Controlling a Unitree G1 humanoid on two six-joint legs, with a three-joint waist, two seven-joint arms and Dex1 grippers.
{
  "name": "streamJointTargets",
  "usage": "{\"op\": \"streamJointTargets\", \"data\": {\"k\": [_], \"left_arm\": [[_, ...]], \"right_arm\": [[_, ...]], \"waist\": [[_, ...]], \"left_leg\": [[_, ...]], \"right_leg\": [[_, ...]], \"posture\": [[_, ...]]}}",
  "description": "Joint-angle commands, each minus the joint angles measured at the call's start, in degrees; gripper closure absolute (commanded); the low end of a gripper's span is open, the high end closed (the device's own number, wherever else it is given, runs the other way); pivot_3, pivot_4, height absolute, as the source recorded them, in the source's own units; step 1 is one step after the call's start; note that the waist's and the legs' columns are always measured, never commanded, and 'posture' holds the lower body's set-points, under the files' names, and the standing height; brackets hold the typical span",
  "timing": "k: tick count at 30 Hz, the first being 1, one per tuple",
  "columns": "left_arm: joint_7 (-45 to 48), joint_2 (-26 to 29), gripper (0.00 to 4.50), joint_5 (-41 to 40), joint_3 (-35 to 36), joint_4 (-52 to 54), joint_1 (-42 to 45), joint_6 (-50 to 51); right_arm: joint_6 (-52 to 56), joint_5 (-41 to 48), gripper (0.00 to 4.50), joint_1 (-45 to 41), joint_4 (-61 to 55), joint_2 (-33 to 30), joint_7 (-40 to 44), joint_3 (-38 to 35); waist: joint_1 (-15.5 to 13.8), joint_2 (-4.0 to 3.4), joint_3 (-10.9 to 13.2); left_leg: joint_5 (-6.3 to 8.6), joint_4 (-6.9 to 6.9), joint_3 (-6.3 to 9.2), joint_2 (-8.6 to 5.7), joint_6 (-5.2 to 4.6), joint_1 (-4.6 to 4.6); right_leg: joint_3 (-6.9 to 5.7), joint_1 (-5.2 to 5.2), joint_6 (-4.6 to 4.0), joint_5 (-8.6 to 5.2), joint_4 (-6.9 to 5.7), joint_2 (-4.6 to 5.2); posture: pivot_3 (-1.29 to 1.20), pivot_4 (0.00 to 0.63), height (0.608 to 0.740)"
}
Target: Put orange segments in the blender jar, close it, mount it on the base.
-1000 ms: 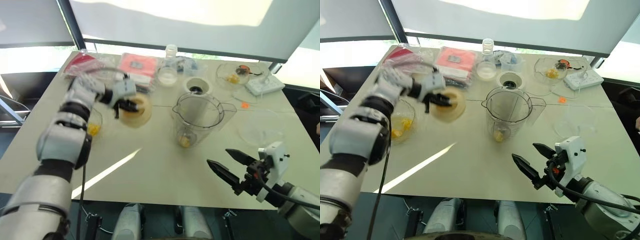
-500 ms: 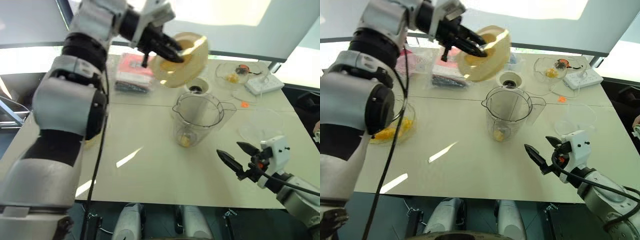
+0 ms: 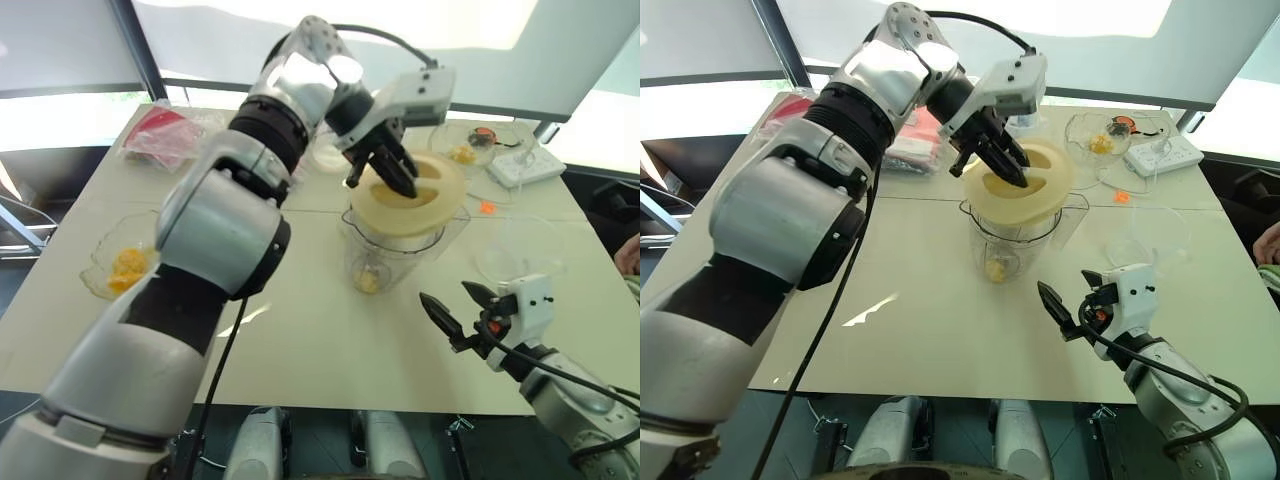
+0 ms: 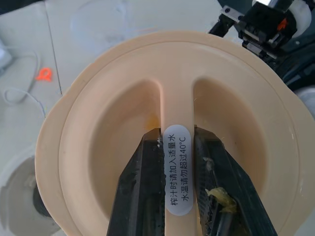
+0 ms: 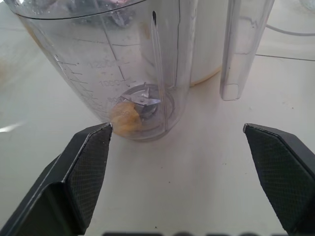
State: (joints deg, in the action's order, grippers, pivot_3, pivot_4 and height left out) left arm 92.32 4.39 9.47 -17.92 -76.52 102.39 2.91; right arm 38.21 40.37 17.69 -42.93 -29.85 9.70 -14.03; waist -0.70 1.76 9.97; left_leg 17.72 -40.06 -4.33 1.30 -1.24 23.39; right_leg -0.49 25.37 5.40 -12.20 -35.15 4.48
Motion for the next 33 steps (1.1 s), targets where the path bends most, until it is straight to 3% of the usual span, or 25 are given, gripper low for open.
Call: {"op": "streamJointTargets", "data": {"k": [1,23,33], "left_arm": [[0.18,-0.2,4.27,2.0,-0.46,0.27,0.6,-1.1],[-10.36,-5.48,4.27,9.2,-1.38,-1.21,-0.82,-2.15],[-10.22,-6.3,4.27,10.29,-1.0,-1.53,-1.14,-1.96]], "right_arm": [[-1.74,-1.57,0.0,0.32,-2.9,1.23,-0.22,-0.16],[-3.24,-8.54,0.0,-0.25,-3.28,8.66,-1.78,4.41],[-3.57,-10.97,0.0,-0.28,-3.04,10.56,-2.0,6.01]], "waist": [[-0.02,0.0,0.0],[-0.24,-0.18,-0.15],[-0.11,-0.21,-0.17]], "left_leg": [[0.0,0.0,0.01,0.0,0.0,0.0],[0.0,-0.09,0.09,-0.13,0.0,-0.1],[0.0,-0.1,0.2,-0.23,-0.01,-0.09]], "right_leg": [[0.0,0.0,0.0,0.0,0.0,0.0],[0.0,-0.28,-0.01,0.0,0.03,0.14],[0.0,-0.27,0.0,0.0,0.0,0.15]], "posture": [[0.0,0.15,0.74],[0.0,0.15,0.74],[0.0,0.15,0.74]]}}
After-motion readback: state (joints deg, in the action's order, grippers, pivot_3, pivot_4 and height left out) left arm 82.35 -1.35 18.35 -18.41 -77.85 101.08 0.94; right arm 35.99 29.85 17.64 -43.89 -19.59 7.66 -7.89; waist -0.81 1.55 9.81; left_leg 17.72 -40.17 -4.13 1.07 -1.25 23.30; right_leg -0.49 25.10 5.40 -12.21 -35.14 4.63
